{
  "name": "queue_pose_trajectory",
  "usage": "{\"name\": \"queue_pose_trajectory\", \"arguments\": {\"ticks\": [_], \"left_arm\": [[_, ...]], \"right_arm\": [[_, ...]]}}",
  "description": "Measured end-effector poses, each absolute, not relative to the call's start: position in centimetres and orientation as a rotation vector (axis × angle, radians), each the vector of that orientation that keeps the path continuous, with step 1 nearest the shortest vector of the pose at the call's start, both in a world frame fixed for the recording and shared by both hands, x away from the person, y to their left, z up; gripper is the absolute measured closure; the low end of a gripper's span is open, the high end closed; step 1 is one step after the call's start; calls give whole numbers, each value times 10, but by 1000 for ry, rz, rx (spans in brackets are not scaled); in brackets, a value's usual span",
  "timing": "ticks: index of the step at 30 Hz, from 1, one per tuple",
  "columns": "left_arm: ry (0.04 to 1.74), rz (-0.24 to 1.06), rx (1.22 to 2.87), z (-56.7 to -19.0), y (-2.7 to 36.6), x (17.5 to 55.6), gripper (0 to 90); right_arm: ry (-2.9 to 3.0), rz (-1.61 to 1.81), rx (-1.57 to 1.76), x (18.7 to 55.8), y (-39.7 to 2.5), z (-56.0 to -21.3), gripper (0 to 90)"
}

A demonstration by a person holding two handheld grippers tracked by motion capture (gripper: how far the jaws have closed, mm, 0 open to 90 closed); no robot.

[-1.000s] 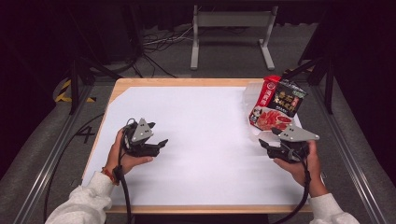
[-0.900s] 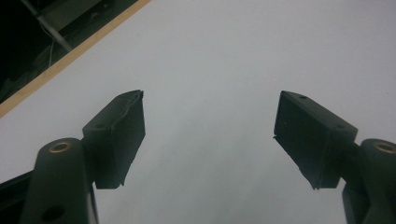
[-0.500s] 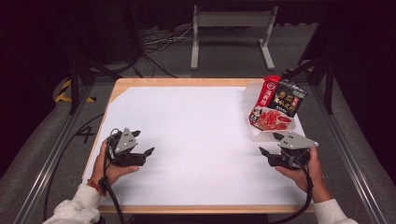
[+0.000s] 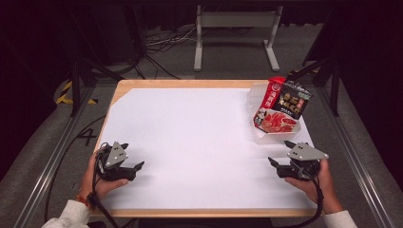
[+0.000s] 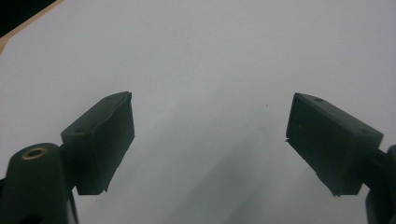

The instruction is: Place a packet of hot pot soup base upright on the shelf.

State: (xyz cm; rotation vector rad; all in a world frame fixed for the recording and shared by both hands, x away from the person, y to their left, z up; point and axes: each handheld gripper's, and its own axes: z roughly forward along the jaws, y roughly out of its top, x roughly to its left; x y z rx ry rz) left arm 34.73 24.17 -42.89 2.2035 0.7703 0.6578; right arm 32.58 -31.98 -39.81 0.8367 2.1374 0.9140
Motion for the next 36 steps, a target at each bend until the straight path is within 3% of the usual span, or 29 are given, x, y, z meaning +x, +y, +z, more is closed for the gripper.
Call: {"name": "queue_pose_trajectory", "arguments": {"ticks": [26,36], "left_arm": [[965,541,2003,-457,304,319,119],[993,597,1923,-453,308,310,115]], "right_arm": [[2013,968,1092,299,-371,-431,169],[1988,957,1099,291,-375,-442,162]]}}
